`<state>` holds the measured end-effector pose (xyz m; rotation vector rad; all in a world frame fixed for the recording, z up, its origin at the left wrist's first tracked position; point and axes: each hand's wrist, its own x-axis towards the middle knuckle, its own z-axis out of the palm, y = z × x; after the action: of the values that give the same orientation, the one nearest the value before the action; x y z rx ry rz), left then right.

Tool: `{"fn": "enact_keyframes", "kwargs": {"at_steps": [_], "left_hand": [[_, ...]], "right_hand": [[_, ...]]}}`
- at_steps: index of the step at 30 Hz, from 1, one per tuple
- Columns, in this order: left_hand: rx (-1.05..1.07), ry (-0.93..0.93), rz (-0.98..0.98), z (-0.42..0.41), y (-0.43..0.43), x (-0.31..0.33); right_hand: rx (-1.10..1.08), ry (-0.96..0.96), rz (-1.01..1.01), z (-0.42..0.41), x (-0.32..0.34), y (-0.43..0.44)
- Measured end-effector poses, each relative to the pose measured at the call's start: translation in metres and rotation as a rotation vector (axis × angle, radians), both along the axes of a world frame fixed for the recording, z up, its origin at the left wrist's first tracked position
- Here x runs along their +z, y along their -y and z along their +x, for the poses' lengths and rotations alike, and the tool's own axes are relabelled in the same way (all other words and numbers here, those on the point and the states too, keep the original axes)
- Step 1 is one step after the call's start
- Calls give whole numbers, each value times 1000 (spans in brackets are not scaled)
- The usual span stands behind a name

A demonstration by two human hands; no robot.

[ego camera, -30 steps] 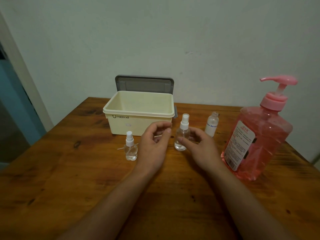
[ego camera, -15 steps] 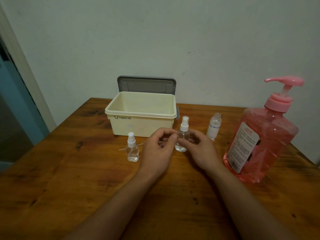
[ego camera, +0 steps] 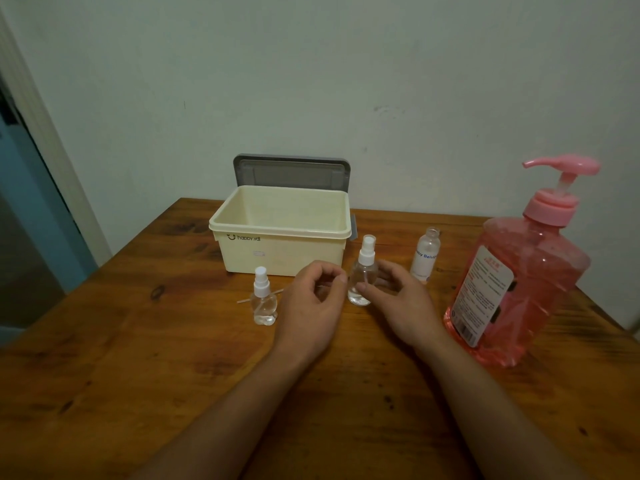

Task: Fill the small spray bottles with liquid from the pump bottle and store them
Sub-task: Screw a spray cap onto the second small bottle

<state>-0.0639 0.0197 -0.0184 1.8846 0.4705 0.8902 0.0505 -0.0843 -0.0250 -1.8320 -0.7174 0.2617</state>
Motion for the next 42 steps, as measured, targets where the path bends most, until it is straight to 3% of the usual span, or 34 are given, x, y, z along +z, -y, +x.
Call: {"fn": "enact_keyframes", "kwargs": {"at_steps": [9,21,42], "left_hand": [[82,-328,370,3,0,-5],[114,-717,632,14,-8,-3],[121,-719,657,20,-10,-10]], "right_hand": [[-105,31,80,-22,9,28],[-151,113,274,-53,13,49],[-146,84,266,-52,12,50]]}}
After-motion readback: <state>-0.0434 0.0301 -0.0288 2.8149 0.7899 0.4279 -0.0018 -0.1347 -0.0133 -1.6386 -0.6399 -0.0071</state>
